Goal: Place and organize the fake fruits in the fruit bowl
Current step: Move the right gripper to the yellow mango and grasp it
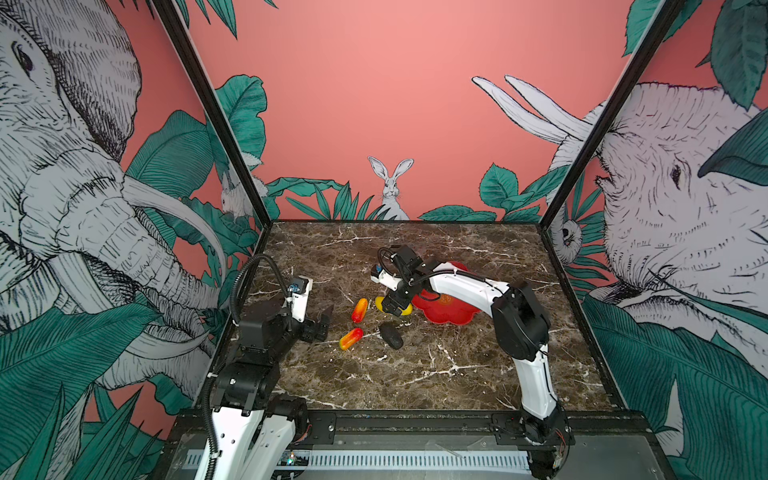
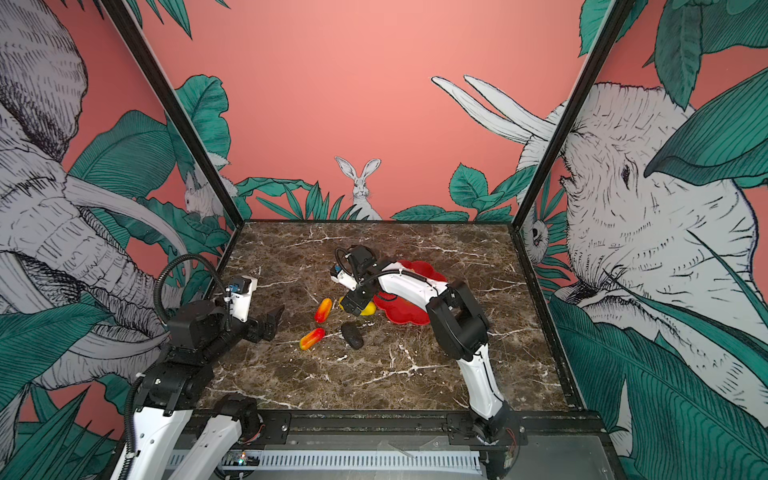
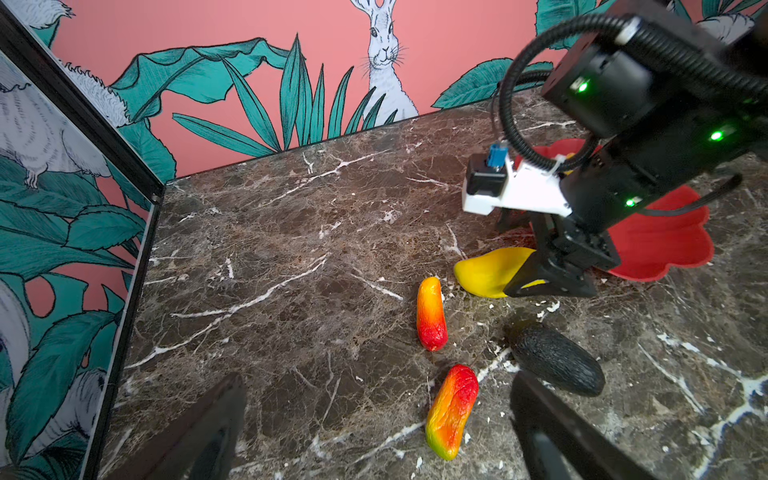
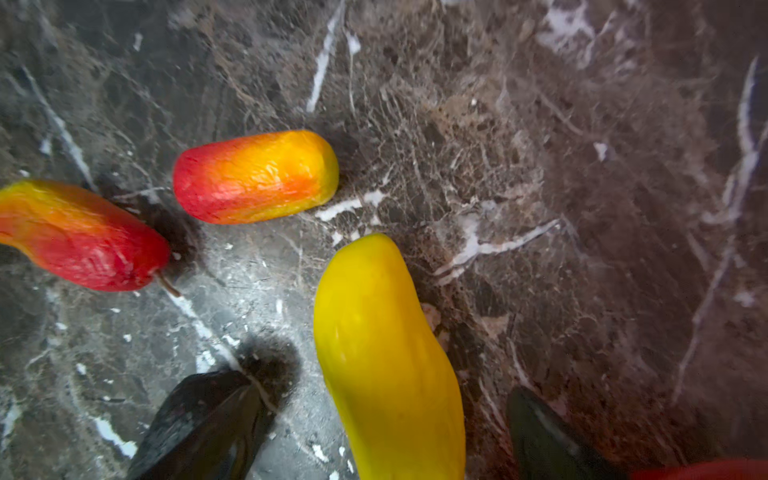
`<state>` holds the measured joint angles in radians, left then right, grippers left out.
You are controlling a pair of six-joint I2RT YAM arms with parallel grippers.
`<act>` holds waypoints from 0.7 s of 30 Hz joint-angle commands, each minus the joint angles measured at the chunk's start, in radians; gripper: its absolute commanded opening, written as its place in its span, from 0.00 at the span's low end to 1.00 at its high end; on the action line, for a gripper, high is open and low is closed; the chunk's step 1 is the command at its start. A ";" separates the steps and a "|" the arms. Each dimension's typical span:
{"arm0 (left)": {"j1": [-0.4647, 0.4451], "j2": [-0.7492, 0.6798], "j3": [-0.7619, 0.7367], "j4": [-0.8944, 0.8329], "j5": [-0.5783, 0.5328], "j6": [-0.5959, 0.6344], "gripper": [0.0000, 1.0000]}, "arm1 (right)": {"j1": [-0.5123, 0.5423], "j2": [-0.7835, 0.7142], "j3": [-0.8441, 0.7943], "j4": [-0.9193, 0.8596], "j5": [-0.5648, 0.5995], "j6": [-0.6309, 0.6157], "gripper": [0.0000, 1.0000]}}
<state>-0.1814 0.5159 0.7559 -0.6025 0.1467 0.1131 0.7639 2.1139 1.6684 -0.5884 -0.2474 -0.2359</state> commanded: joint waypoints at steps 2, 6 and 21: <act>0.006 -0.003 0.006 0.011 0.011 0.000 1.00 | -0.003 0.023 0.013 0.014 -0.019 0.010 0.90; 0.007 -0.005 0.006 0.009 0.010 -0.001 1.00 | -0.003 0.046 0.022 0.015 -0.017 0.015 0.86; 0.008 -0.017 0.003 0.011 0.007 0.000 1.00 | 0.000 0.066 0.035 0.016 -0.024 0.035 0.32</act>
<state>-0.1776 0.5091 0.7559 -0.6006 0.1463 0.1131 0.7639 2.1666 1.6810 -0.5655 -0.2562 -0.2024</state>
